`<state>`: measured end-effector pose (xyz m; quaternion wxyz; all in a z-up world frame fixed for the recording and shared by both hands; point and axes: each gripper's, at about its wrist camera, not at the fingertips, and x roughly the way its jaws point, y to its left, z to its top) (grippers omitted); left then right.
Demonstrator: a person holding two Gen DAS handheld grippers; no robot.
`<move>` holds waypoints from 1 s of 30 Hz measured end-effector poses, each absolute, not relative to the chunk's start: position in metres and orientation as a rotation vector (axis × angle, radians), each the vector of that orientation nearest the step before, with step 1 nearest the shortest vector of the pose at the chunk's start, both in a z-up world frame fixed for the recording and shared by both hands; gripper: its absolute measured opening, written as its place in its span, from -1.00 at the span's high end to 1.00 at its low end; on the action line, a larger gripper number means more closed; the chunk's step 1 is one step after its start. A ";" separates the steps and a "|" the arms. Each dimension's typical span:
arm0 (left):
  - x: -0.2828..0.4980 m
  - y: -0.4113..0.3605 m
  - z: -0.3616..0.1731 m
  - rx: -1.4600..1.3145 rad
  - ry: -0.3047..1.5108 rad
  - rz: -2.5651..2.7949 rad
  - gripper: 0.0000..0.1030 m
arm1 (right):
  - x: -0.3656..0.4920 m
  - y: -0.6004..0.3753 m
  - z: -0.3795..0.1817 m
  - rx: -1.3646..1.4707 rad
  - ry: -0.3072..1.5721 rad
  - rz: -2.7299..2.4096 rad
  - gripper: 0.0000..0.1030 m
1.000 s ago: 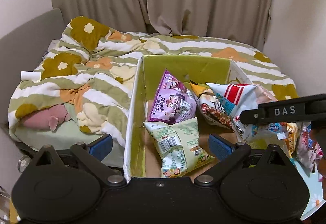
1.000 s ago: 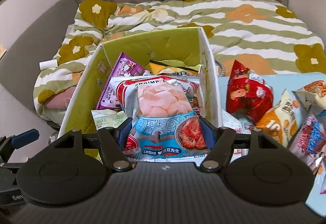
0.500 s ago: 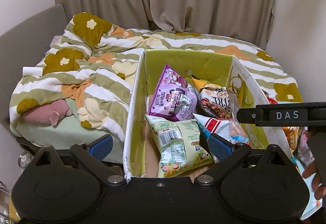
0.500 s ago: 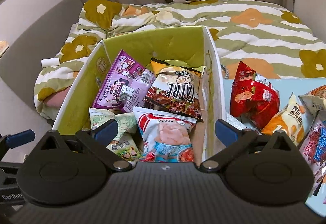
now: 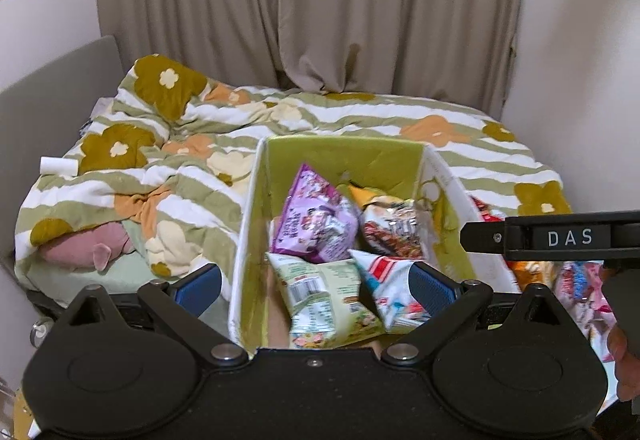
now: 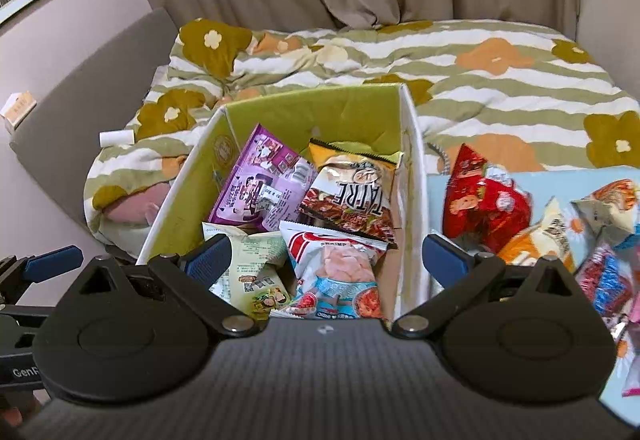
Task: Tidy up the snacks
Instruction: 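Grasp the gold chocolate bag with the left gripper while the right gripper grasps the pink bag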
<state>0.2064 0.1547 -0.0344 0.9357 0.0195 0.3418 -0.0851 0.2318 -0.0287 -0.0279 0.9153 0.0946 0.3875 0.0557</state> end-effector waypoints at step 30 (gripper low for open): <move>0.150 -0.048 -0.091 -0.002 0.844 -0.309 -0.97 | 0.094 -0.261 -0.041 0.142 0.764 -0.175 -1.00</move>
